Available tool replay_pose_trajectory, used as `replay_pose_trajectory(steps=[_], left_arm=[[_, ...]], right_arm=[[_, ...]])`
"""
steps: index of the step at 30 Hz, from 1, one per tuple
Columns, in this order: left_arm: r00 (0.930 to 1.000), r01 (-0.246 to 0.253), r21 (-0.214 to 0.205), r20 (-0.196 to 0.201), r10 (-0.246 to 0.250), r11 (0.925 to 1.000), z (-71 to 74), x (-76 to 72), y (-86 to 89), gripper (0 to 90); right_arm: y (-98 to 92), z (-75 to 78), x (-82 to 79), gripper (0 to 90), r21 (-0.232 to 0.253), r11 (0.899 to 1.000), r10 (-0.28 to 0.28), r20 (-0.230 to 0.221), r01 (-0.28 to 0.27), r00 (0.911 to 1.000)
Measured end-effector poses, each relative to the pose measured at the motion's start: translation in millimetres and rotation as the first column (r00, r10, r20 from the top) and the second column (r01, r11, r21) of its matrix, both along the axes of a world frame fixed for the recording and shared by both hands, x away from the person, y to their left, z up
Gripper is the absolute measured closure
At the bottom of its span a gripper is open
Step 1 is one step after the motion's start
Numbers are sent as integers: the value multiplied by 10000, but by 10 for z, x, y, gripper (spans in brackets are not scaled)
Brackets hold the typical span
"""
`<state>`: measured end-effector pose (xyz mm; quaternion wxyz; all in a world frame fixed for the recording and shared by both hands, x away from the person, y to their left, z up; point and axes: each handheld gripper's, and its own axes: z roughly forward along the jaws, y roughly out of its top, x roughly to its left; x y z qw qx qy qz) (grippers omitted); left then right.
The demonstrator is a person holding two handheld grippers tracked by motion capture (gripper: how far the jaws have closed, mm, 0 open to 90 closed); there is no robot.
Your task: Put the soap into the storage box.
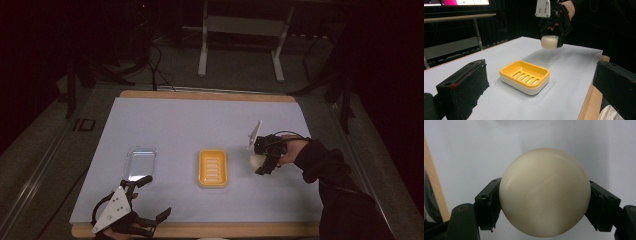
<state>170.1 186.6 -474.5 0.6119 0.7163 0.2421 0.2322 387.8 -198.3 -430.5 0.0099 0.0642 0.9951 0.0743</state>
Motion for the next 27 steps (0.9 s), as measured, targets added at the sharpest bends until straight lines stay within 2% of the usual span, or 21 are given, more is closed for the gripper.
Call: replay_pose_trajectory(steps=[7, 12, 19, 25, 27], left_arm=[[10000, 11, 1, -9, -11, 10000, 1, 0, 1, 1], [10000, 9, -22, 2, -9, 10000, 0, 1, 3, 1], [10000, 22, -27, 9, -22, 10000, 2, -3, 7, 1], [10000, 37, -21, 0, -37, 10000, 2, -3, 6, 1], [10000, 41, -48, 3, -41, 10000, 1, -3, 4, 1]], right_arm=[[162, 238, -28, 244, 475, 9978, 442, 286, -455, 9986], [321, 336, -35, 244, 741, 9943, 740, 385, -767, 9965], [515, 390, -40, 244, 1142, 9858, 1174, 559, -1231, 9915], [639, 373, -41, 244, 1481, 9764, 1478, 708, -1569, 9865], [676, 360, -40, 244, 1633, 9748, 1438, 608, -1519, 9877]])
